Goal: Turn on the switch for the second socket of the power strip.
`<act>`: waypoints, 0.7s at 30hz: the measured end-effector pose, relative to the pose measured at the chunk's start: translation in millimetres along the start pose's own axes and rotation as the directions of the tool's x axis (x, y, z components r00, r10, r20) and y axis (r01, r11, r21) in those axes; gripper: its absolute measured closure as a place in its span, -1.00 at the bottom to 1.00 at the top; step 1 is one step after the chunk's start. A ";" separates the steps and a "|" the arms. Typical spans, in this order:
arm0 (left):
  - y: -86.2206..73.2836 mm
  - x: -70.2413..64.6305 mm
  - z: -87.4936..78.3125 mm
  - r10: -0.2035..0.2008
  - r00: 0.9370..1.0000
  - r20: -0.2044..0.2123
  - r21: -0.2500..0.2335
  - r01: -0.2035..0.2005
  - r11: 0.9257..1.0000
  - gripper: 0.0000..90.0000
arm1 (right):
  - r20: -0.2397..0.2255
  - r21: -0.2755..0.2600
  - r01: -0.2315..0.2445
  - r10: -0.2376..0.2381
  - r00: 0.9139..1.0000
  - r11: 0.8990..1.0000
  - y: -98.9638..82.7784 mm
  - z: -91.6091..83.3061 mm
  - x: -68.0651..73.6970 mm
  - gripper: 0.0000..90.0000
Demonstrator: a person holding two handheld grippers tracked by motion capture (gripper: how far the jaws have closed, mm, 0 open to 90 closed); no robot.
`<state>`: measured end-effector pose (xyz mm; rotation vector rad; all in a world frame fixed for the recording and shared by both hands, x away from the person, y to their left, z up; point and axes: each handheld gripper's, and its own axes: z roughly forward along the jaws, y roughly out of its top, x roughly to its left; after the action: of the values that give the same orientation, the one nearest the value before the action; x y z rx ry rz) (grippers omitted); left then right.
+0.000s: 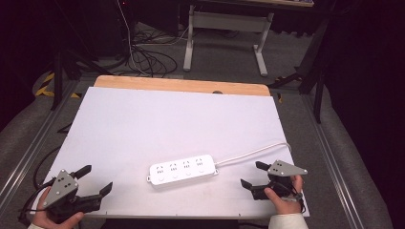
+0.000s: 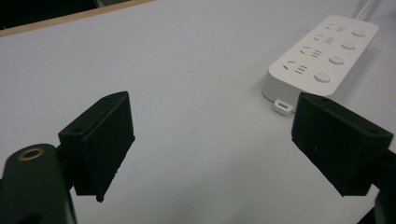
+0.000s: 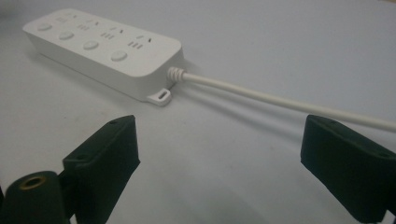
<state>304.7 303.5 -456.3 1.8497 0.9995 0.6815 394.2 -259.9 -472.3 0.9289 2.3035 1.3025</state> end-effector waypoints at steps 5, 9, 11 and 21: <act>-4.2 2.0 -0.7 -0.005 1.000 -0.001 -0.019 0.005 1.000 -0.69 | 0.011 0.028 0.003 -0.003 1.000 1.000 -9.7 -0.8 1.7 -0.71; -3.8 1.4 1.4 -0.011 1.000 0.000 -0.025 0.011 1.000 -0.69 | 0.022 0.020 0.009 -0.010 1.000 1.000 -10.3 -2.7 1.3 -0.69; -3.2 0.5 0.7 -0.008 1.000 -0.015 -0.029 0.007 1.000 -0.69 | 0.026 0.012 0.018 -0.018 0.999 1.000 -9.1 -3.5 2.4 -0.59; -2.4 2.2 -0.8 0.015 0.999 -0.032 -0.042 -0.016 0.999 -0.67 | 0.023 0.012 0.041 -0.041 0.999 0.999 -8.2 -5.7 4.7 -0.61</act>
<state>304.4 306.4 -458.0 1.8164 0.9845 0.7378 384.4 -263.3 -476.1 0.8911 2.3019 1.2568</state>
